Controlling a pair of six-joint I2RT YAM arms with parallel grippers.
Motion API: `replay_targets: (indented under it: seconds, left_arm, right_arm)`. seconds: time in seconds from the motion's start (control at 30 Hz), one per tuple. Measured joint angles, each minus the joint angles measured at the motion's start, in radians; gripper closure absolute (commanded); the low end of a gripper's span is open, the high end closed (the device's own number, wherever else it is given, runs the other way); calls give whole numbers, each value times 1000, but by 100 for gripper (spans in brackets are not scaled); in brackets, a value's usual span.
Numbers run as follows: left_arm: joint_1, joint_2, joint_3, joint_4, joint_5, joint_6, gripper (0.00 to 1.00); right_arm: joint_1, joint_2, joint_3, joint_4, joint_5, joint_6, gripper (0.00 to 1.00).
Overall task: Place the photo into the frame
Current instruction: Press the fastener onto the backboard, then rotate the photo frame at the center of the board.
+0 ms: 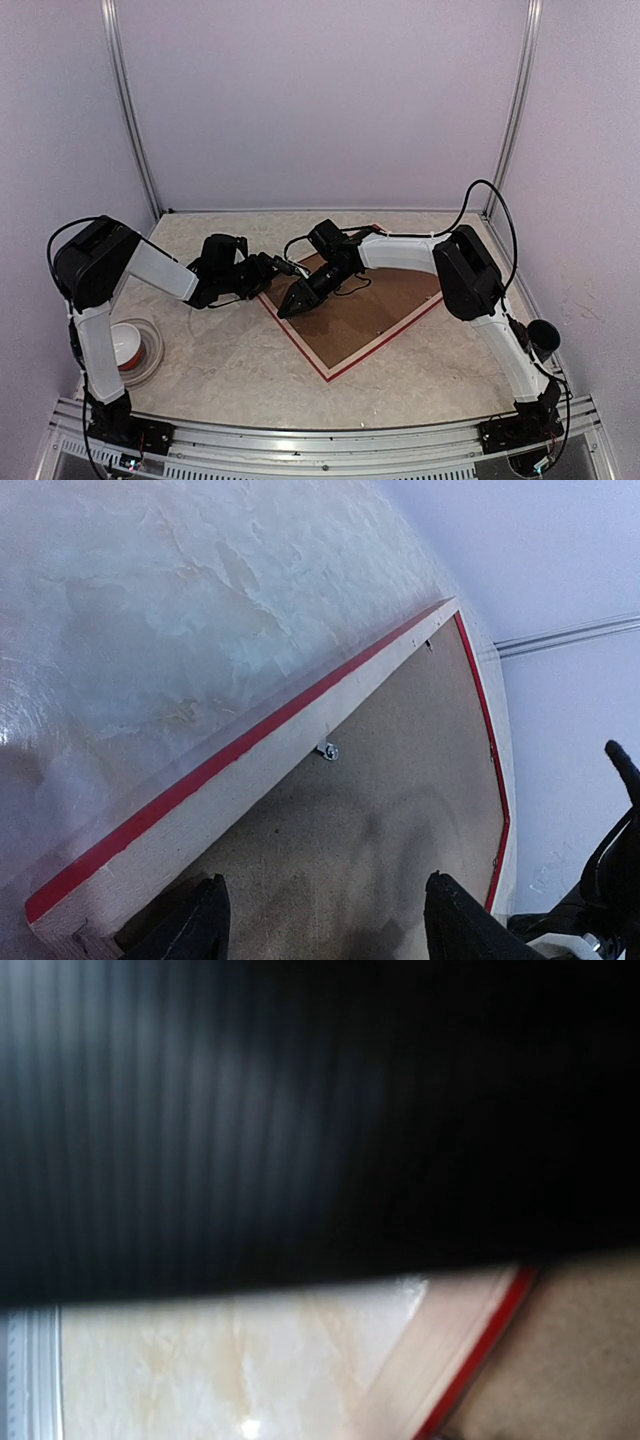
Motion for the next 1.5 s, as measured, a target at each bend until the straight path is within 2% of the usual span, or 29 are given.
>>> replay_targets:
  seconds: [0.07, 0.2, 0.43, 0.57, 0.73, 0.87, 1.0, 1.1, 1.27, 1.5]
  left_arm:
    - [0, 2, 0, 0, 0, 0, 34]
    - [2, 13, 16, -2, -3, -1, 34]
    - [6, 39, 87, -73, -14, 14, 33]
    - [21, 37, 102, -106, -14, 26, 33]
    - [51, -32, 59, -160, -28, 26, 30]
    - [39, -169, -2, -211, -69, 28, 29]
    - [0, -322, -47, -242, -101, 31, 28]
    - [-28, -379, -87, -242, -102, 23, 29]
    - [-70, -363, -166, -253, -100, -2, 29]
    - [-99, -295, -172, -257, -97, -16, 29]
  right_arm:
    - [0, 2, 4, -4, -2, -5, 48]
    - [-1, -8, -6, 9, 36, 10, 37]
    - [-7, -178, -222, 108, 289, 70, 33]
    - [-128, -291, -359, 134, 415, 133, 30]
    - [-344, -378, -417, 161, 529, 201, 28]
    - [-445, -418, -454, 191, 555, 241, 26]
    - [-492, -420, -471, 193, 585, 272, 25]
    - [-518, -420, -490, 208, 592, 294, 24]
    - [-597, -430, -570, 287, 552, 327, 24]
    - [-665, -449, -636, 319, 548, 348, 23]
